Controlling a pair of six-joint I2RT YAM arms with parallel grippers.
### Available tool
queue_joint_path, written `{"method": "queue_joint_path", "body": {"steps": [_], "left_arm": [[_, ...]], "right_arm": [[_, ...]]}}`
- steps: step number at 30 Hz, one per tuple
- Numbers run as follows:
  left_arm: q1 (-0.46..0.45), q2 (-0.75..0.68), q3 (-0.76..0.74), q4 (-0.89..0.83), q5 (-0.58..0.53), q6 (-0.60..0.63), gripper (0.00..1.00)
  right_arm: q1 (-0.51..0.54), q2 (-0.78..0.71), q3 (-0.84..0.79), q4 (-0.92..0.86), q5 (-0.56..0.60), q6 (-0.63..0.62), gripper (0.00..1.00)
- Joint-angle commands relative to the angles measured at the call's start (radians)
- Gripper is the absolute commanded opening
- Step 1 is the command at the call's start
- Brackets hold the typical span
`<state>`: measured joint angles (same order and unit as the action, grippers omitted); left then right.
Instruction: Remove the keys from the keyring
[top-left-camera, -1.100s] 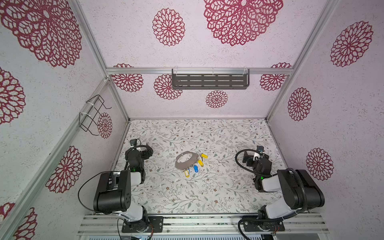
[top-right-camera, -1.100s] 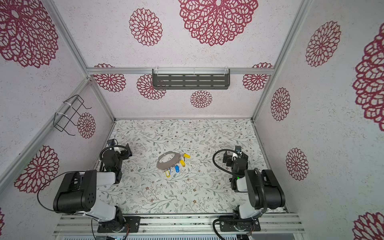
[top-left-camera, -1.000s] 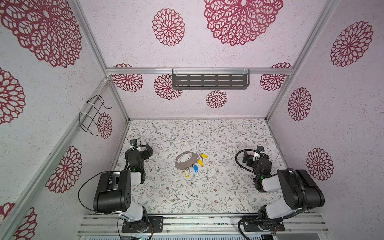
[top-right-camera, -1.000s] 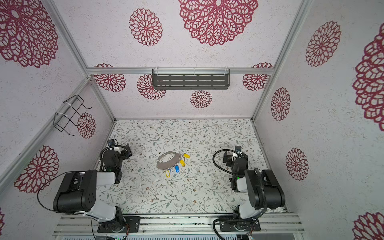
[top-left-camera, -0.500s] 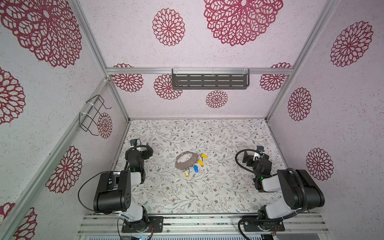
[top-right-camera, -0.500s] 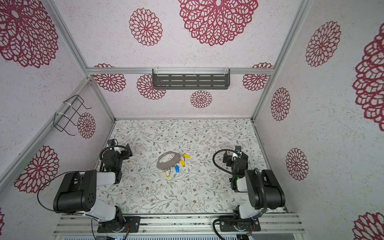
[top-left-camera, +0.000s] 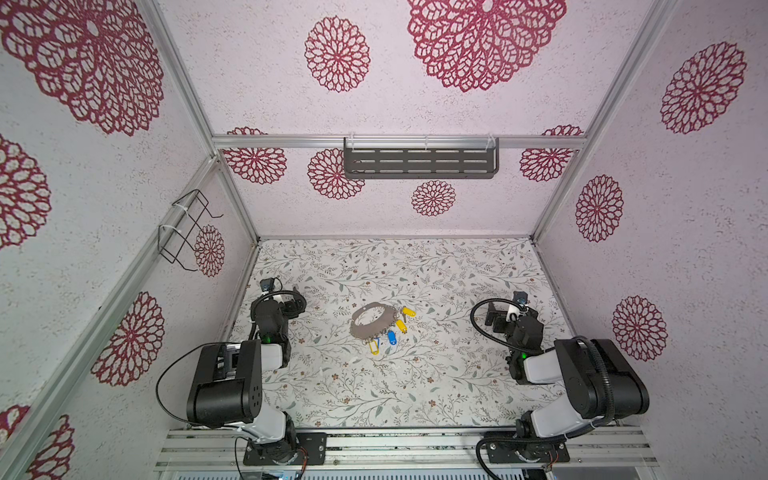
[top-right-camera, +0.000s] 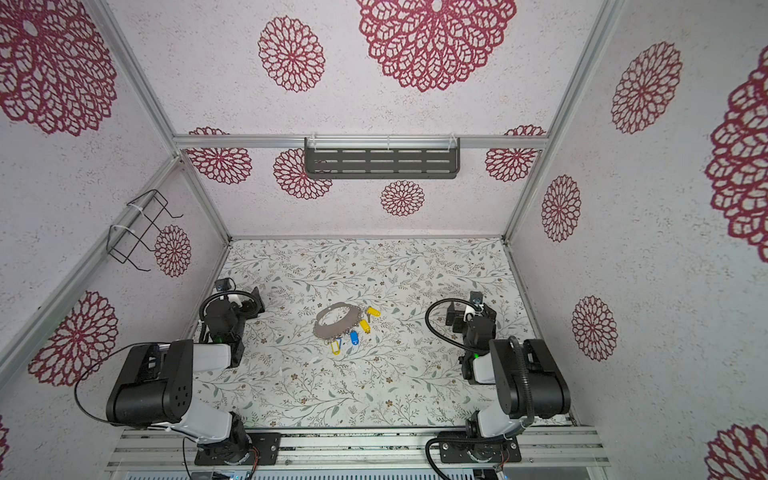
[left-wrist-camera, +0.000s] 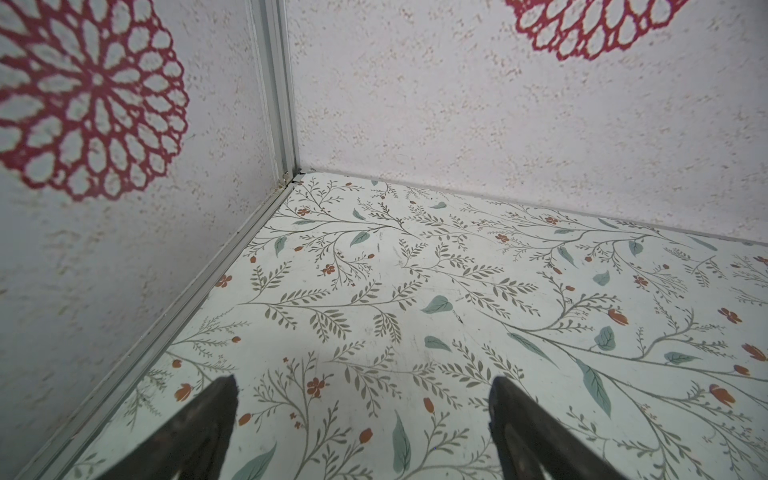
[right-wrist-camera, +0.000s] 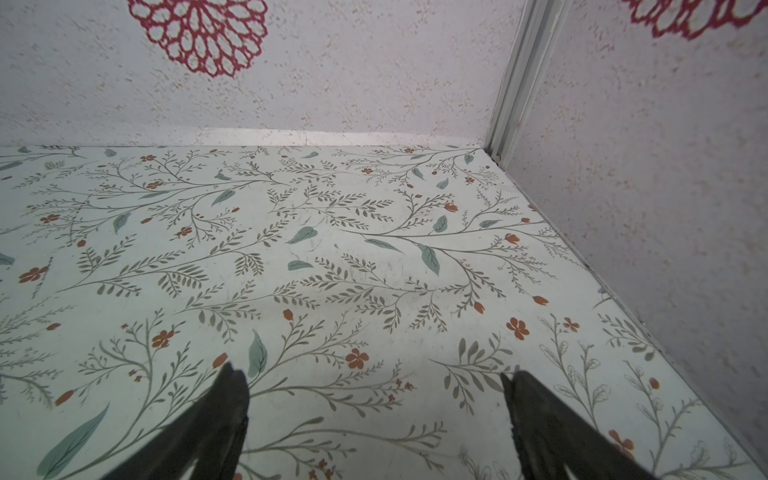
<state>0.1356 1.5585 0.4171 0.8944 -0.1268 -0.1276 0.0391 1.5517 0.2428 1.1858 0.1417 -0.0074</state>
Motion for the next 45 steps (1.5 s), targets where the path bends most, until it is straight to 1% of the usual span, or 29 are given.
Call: {"method": "queue_joint_path", "body": {"steps": [1, 17, 21, 33, 43, 45], "left_arm": [[-0.003, 0.000, 0.003, -0.003, -0.005, 0.003, 0.97], [-0.003, 0.000, 0.005, -0.004, -0.004, 0.003, 0.97], [-0.003, 0.001, 0.005, -0.006, -0.004, 0.003, 0.97], [-0.003, 0.000, 0.005, -0.005, -0.004, 0.004, 0.97], [-0.004, -0.002, 0.004, -0.002, -0.007, 0.005, 0.97], [-0.007, -0.003, -0.001, 0.003, -0.007, 0.009, 0.97]], "right_arm": [[-0.004, -0.018, -0.004, 0.043, 0.001, -0.007, 0.99], [-0.001, -0.016, 0.002, 0.035, -0.001, -0.007, 0.99], [-0.017, -0.016, 0.014, 0.011, -0.035, 0.005, 0.99], [-0.037, -0.016, 0.024, -0.006, -0.068, 0.017, 0.99], [-0.027, -0.021, 0.008, 0.016, -0.053, 0.005, 0.99], [-0.006, -0.034, -0.017, 0.052, -0.007, -0.004, 0.99]]}}
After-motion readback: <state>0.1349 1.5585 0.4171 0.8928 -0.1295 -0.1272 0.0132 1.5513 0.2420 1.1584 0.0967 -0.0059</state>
